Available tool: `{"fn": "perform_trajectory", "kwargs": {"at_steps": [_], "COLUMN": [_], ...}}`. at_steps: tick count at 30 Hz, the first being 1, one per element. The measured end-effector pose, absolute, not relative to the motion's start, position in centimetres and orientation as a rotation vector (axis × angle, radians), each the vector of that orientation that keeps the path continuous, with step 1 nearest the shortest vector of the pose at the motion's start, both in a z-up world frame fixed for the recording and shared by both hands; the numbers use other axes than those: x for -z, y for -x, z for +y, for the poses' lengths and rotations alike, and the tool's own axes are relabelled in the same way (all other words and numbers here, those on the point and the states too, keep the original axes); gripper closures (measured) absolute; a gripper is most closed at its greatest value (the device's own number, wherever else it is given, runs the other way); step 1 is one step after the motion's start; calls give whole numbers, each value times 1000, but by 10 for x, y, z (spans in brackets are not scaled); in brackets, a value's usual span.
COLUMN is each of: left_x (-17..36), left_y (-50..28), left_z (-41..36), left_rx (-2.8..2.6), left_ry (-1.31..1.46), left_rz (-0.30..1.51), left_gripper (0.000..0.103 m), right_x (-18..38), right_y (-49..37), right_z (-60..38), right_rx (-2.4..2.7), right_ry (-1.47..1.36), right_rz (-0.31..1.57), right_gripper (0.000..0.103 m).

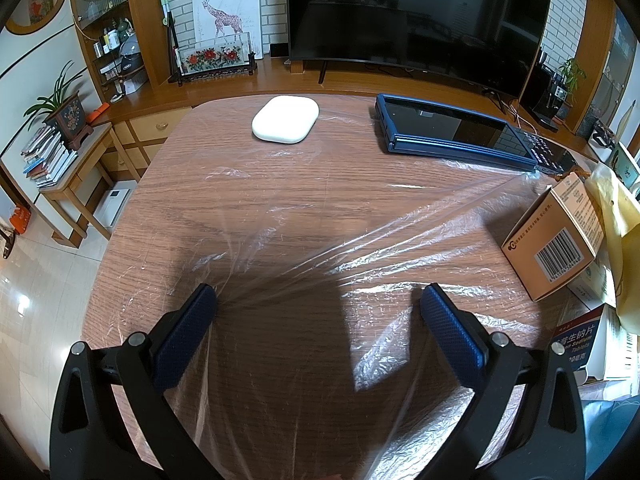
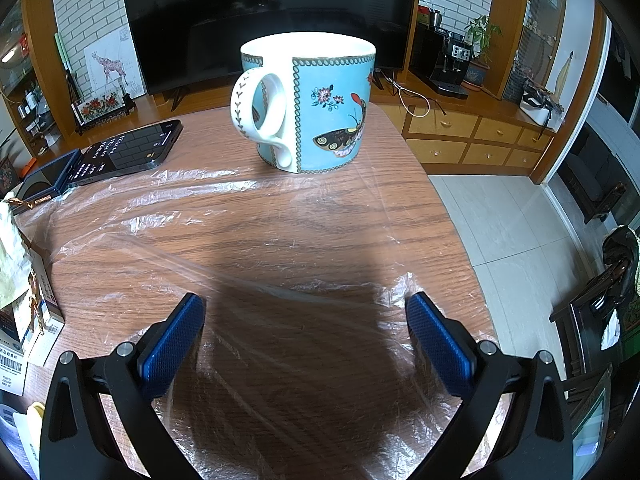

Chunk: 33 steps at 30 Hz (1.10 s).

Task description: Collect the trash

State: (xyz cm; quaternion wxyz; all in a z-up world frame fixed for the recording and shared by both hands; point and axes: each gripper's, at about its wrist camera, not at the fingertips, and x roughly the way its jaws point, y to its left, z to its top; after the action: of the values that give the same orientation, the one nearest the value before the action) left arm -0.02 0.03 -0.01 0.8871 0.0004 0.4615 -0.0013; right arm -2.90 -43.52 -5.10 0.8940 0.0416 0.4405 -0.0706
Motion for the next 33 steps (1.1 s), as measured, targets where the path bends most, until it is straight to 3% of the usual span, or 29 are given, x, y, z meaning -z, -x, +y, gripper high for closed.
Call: {"fn": "perform_trajectory", "kwargs": {"at_steps": [11, 17, 23, 33], "left_x": [-5, -83, -125, -87], "left_y": [-1, 23, 41, 24], "left_z": [1, -15, -75, -143], "left_rx": [31, 183, 450, 580], "left_ry": [6, 23, -9, -128], "left_rz": [998, 876, 843, 974], "left_gripper": [1, 2, 1, 2], "right_x": [38, -27, -51, -19], "right_y": [42, 112, 169, 187], "right_z": [-433, -383, -288, -192], "right_rx": [137, -136, -520, -593], "right_ry": [-110, -79, 68, 434], "right_rz": [938, 793, 756, 738], "right_gripper": [4, 4, 4, 4]}}
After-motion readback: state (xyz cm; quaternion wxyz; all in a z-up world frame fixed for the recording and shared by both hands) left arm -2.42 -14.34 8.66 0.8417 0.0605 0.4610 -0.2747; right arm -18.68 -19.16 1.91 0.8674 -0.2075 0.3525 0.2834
